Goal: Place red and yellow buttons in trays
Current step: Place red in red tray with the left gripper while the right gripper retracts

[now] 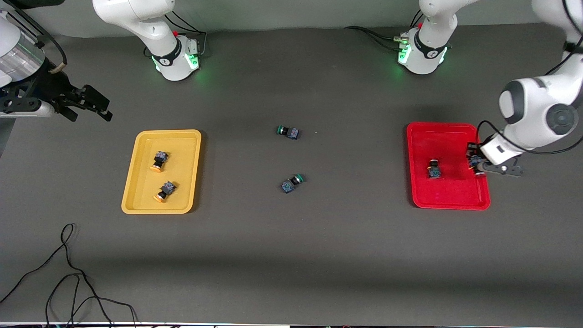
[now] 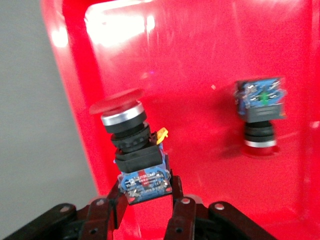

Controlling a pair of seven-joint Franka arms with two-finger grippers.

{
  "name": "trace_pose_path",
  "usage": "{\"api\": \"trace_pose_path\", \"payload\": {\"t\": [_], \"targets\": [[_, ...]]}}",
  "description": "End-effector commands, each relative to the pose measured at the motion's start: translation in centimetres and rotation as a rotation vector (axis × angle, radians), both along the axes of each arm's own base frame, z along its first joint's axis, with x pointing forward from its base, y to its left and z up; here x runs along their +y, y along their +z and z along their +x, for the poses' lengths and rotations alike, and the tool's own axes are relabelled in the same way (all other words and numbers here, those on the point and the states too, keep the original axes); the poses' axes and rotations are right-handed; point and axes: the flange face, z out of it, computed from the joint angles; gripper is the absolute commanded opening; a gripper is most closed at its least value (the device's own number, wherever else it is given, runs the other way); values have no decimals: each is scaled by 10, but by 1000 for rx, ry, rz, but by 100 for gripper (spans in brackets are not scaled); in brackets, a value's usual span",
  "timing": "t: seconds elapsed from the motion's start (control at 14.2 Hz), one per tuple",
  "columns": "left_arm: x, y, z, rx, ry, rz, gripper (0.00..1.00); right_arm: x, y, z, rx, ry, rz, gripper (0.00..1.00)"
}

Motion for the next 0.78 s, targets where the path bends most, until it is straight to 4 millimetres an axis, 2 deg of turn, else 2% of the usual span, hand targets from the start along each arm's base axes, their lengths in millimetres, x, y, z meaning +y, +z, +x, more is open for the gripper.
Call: {"api": "trace_pose_path", "payload": {"t": [0.0, 0.14, 0.28, 0.42, 0.56, 0.71], "targets": [[-1, -12, 3, -5, -46, 0, 99, -1, 1, 7, 21, 17, -11, 100], [0, 1, 7, -10, -52, 9, 100, -2, 1, 10, 9, 29, -11, 100], [6, 37, 18, 12, -72, 31, 100, -4, 6, 12, 8, 26, -10, 100], [13, 92, 35, 62, -85, 46, 100, -7, 4, 15, 11, 21, -10, 100], [16, 159, 49, 91, -74, 54, 100, -5, -3, 20, 26, 21, -13, 100], [12, 223, 58, 111, -42, 20, 100, -7, 0, 21, 19, 16, -10, 100]]}}
